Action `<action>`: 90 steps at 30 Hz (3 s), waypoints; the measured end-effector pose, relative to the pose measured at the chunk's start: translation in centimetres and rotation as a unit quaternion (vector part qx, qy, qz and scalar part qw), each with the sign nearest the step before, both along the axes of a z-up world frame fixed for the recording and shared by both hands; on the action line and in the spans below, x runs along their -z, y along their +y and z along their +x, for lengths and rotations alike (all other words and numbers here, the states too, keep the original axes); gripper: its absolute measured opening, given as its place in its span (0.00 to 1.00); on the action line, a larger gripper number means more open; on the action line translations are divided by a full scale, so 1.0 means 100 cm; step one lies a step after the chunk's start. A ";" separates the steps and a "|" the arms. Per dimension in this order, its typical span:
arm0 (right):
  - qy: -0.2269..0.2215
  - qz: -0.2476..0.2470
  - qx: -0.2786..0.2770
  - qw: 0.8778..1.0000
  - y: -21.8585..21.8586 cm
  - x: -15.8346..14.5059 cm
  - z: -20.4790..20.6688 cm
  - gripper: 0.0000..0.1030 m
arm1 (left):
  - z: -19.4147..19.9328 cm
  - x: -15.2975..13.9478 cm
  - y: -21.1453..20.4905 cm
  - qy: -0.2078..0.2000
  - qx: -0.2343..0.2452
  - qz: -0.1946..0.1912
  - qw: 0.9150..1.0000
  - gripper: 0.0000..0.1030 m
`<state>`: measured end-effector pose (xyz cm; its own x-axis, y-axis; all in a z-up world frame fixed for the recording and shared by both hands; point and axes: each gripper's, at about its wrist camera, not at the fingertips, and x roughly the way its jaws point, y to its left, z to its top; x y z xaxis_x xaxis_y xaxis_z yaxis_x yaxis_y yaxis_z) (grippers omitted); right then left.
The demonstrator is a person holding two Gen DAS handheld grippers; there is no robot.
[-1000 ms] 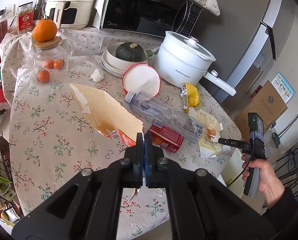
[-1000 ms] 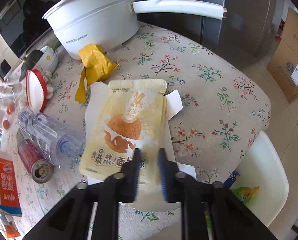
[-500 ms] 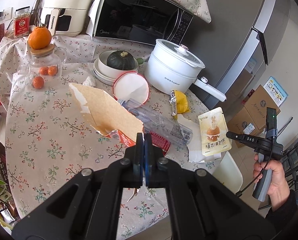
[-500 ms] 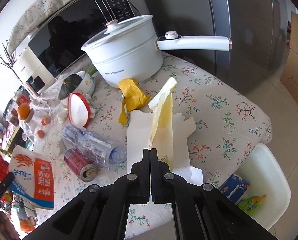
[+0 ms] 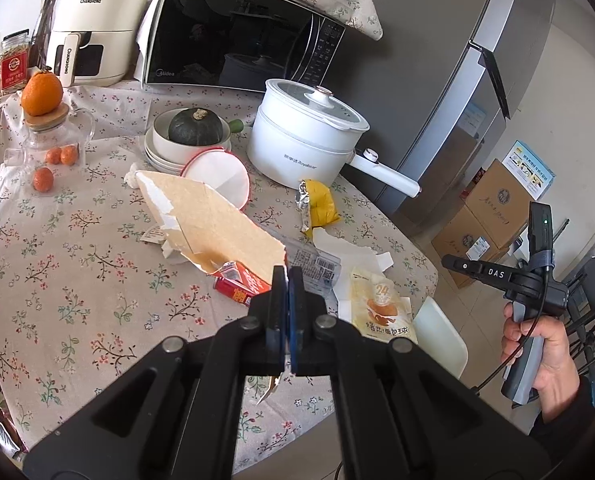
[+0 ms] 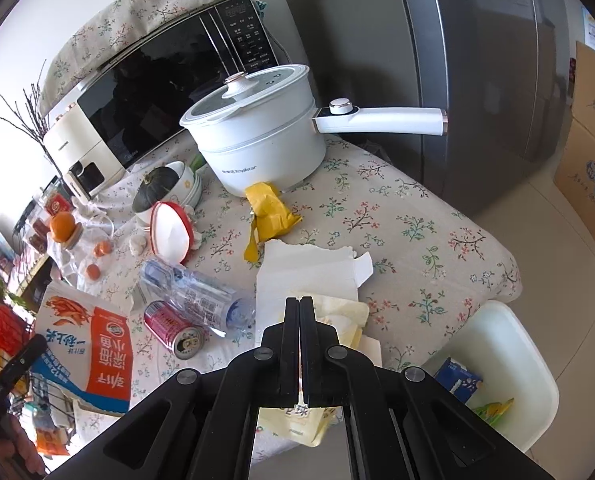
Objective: Collect trash
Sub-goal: 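Lift the paper bag and yellow bread bag and carry both toward the bin, then open the left gripper over the bin while the right gripper releases the bread bag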
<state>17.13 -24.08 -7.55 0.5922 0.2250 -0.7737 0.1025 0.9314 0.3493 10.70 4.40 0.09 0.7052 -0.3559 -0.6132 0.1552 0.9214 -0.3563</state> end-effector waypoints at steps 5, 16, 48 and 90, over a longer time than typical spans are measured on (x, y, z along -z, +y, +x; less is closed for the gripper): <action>0.096 0.006 0.001 0.995 0.005 0.043 -0.003 0.67 | -0.001 0.004 -0.003 0.009 0.010 0.011 1.000 0.01; 0.185 0.067 -0.002 0.980 0.036 0.103 0.004 0.44 | -0.003 0.017 0.002 0.032 0.012 0.026 0.999 0.01; 0.057 0.005 0.083 0.995 -0.106 0.002 -0.106 0.05 | -0.025 -0.006 -0.148 -0.029 0.192 -0.007 0.981 0.01; 0.136 -0.021 0.165 0.977 -0.212 0.061 -0.164 0.06 | -0.021 0.095 -0.329 0.007 0.347 0.063 0.936 0.03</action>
